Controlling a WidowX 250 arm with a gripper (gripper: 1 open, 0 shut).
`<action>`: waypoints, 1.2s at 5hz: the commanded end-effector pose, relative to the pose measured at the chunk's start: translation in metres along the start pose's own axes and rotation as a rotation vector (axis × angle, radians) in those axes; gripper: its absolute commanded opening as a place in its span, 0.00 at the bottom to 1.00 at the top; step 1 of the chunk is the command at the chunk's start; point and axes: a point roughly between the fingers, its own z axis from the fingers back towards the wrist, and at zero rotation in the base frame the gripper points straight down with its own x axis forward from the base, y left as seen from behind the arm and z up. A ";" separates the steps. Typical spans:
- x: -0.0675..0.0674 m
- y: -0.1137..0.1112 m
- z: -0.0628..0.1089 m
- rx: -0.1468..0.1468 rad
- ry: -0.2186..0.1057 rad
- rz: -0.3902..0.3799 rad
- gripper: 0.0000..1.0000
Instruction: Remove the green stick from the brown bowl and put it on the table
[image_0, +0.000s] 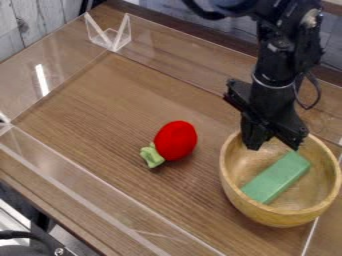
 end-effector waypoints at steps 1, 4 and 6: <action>0.009 -0.005 0.019 0.004 -0.061 -0.034 0.00; 0.003 -0.007 0.014 0.014 -0.048 -0.018 0.00; -0.007 -0.011 0.002 0.039 -0.047 0.068 0.00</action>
